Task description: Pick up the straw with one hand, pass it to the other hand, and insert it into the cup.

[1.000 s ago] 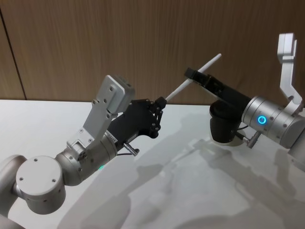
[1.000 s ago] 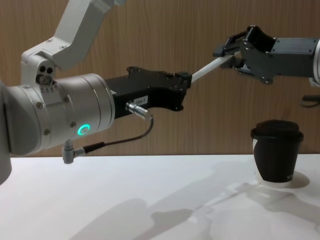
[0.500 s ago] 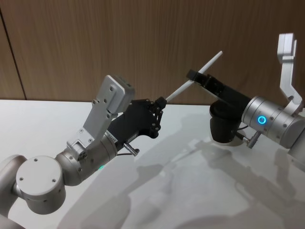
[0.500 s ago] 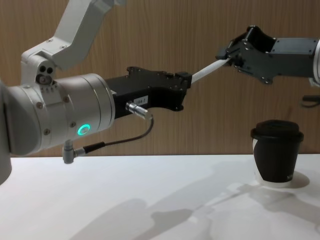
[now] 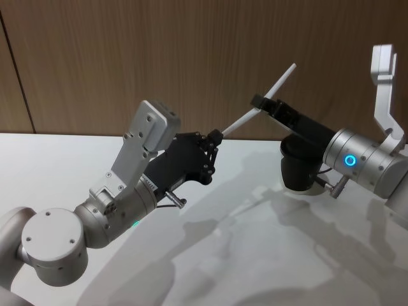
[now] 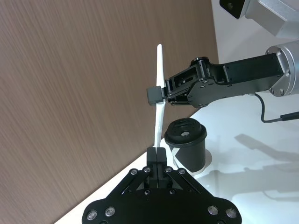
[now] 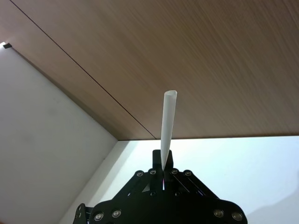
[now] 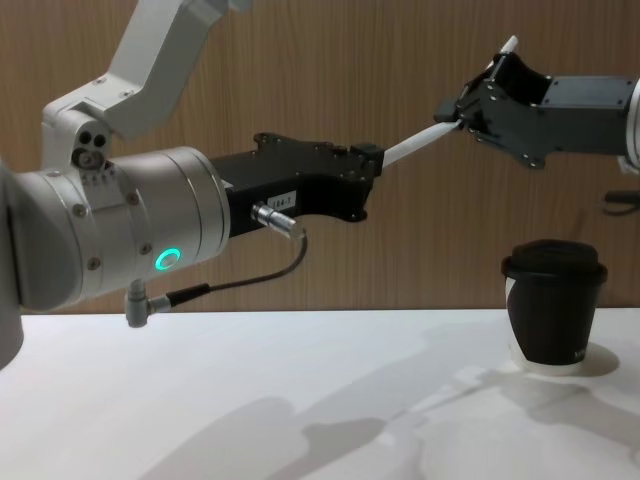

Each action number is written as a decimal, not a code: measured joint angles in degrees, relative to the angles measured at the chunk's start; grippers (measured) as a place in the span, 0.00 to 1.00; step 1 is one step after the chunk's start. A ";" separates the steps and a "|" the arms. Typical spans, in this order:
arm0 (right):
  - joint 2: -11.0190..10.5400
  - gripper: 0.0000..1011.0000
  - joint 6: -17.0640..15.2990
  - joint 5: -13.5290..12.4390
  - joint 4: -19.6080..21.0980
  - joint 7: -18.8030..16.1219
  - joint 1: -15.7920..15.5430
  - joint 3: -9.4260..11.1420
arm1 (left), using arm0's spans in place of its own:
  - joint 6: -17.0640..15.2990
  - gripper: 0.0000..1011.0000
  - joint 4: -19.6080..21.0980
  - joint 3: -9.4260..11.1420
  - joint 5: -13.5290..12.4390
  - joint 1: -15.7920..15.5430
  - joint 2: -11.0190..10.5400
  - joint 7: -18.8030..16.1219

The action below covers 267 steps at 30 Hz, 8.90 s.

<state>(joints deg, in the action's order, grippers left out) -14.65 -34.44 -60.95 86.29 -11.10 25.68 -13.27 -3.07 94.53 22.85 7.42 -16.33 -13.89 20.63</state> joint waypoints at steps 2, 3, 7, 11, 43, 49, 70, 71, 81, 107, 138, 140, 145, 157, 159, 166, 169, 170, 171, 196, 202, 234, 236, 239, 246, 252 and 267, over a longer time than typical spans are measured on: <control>0.00 0.01 0.00 0.00 0.00 0.00 0.00 0.00 | 0.00 0.00 0.00 0.00 0.00 0.00 0.00 0.00; 0.00 0.01 0.00 0.00 0.00 0.00 0.00 0.00 | 0.00 0.00 0.00 0.00 0.00 0.00 0.00 0.00; 0.00 0.01 0.00 0.00 0.00 0.00 0.00 0.00 | 0.00 0.00 0.00 0.00 0.00 0.00 0.00 0.00; 0.00 0.01 0.00 0.00 0.00 0.00 0.00 0.00 | 0.00 0.01 0.00 0.00 0.00 0.00 0.00 0.00; -3.96 0.01 9.42 6.75 -0.32 -6.06 1.04 -3.47 | 0.00 0.79 0.00 0.00 0.00 0.00 0.00 0.00; -5.88 0.01 13.08 10.01 -0.42 -8.22 1.85 -4.80 | 0.00 0.97 0.00 0.00 0.00 0.00 0.00 0.00; -12.59 0.01 26.12 22.13 -2.59 -14.25 6.24 -8.30 | 0.00 0.99 0.00 0.00 0.00 0.00 0.00 0.00; -13.00 0.01 26.98 23.09 -2.87 -14.64 6.64 -8.47 | 0.00 0.99 0.00 0.00 0.00 0.00 0.00 0.00; -15.50 0.01 30.77 27.84 -4.61 -16.73 8.84 -9.32 | 0.00 0.99 0.00 0.00 0.00 0.00 0.00 0.00; -19.50 0.01 29.94 29.35 -4.38 -22.29 9.65 -9.11 | 0.00 0.99 0.00 0.00 0.00 0.00 0.00 0.00; -18.45 0.01 27.96 29.33 -10.67 -23.24 11.20 -10.20 | 0.00 0.99 0.00 0.00 0.00 0.00 0.00 0.00; -18.27 0.01 27.99 29.53 -11.19 -23.26 11.36 -10.25 | 0.00 0.99 0.00 0.00 0.00 0.00 0.00 0.00; -17.82 0.01 28.08 30.06 -12.41 -23.32 11.83 -10.36 | 0.00 0.99 0.00 0.00 0.00 0.00 0.00 0.00; -17.14 0.01 28.16 30.96 -14.11 -23.61 12.49 -10.41 | 0.00 0.99 0.00 0.00 0.00 0.00 0.00 0.00; -17.07 0.01 28.12 31.03 -14.25 -23.67 12.57 -10.41 | 0.00 0.99 0.00 0.00 0.00 0.00 0.00 0.00; -16.85 0.01 27.86 31.19 -14.76 -24.10 12.78 -10.53 | 0.00 0.99 0.00 0.00 0.00 0.00 0.00 0.00; -16.80 0.01 27.76 31.19 -14.92 -24.24 12.88 -10.64 | 0.00 0.99 0.00 0.00 0.00 0.00 0.00 0.00; -16.79 0.01 27.72 31.19 -14.94 -24.29 12.90 -10.66 | 0.00 0.99 0.00 0.00 0.00 0.00 0.00 0.00; -16.78 0.01 27.65 31.19 -15.00 -24.38 12.92 -10.71 | 0.00 0.99 0.00 0.00 0.00 0.00 0.00 0.00; -16.99 0.30 27.35 31.27 -15.25 -24.82 13.06 -11.28 | 0.00 0.99 0.00 0.00 0.00 0.00 0.00 0.00; -17.03 0.52 27.32 31.32 -15.25 -24.86 13.08 -11.32 | 0.00 0.99 0.00 0.00 0.00 0.00 0.00 0.00; -17.26 0.99 32.54 33.54 -8.06 -19.28 7.29 -9.34 | 1.12 0.99 1.37 0.11 -1.58 -2.15 0.00 -1.83; -17.29 0.99 33.40 34.12 -6.45 -17.94 5.93 -8.91 | 1.44 0.99 1.36 0.11 -1.84 -2.65 0.16 -1.97; -17.38 0.99 34.32 34.77 -4.65 -16.37 4.47 -8.38 | 1.93 0.99 1.14 0.15 -2.23 -3.30 0.40 -2.14; -17.63 0.99 35.23 35.53 -1.65 -14.34 2.00 -7.53 | 2.78 0.99 0.49 0.31 -2.81 -4.50 0.99 -2.37; -17.95 0.99 35.38 35.94 0.87 -13.21 0.13 -6.88 | 3.42 0.99 -0.09 0.43 -3.43 -5.31 1.55 -2.73; -18.19 0.99 34.69 36.72 3.12 -12.89 -1.39 -6.36 | 4.67 0.99 -1.88 0.23 -5.17 -5.99 2.52 -3.76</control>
<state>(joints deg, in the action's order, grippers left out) -32.85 0.24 -24.22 89.40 -23.99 24.29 -19.63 1.60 92.64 23.08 2.25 -22.33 -11.38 16.87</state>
